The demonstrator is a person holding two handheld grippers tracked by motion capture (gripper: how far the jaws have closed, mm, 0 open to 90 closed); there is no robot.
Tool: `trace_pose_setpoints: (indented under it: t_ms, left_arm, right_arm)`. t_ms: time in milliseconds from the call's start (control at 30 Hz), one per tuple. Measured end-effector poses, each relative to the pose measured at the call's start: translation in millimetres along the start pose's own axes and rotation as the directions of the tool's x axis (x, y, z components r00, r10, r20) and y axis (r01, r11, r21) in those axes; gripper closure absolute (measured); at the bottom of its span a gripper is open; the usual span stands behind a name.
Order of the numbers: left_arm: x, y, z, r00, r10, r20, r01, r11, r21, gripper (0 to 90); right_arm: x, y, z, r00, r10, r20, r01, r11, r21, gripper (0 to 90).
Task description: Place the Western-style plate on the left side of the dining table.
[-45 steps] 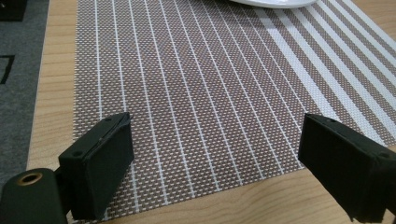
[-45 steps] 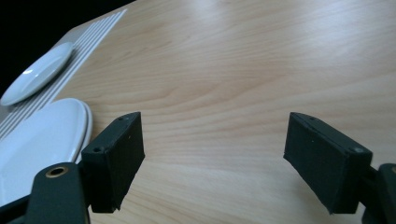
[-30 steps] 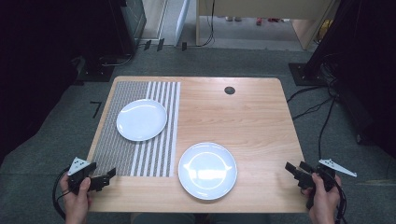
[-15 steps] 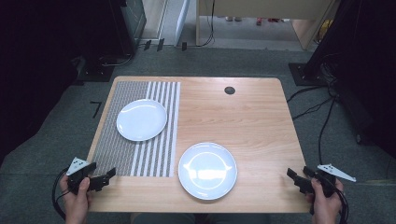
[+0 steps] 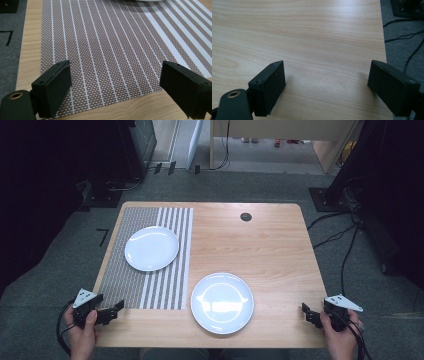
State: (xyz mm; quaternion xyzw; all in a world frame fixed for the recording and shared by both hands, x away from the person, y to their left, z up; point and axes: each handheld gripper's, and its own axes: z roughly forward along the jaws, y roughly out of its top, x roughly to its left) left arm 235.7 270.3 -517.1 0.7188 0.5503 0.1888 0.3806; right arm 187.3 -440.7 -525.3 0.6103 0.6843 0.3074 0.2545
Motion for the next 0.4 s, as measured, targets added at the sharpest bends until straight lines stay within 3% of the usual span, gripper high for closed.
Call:
trace_pose_setpoints:
  t_ms: [400]
  left_arm:
    - [0.2, 0.0, -0.1, 1.0000, 0.000, 0.001, 0.000, 1.0000, 0.001, 10.4]
  right_arm:
    - [0.4, -0.1, -0.1, 1.0000, 0.002, -0.003, -0.002, 1.000, 0.001, 13.7]
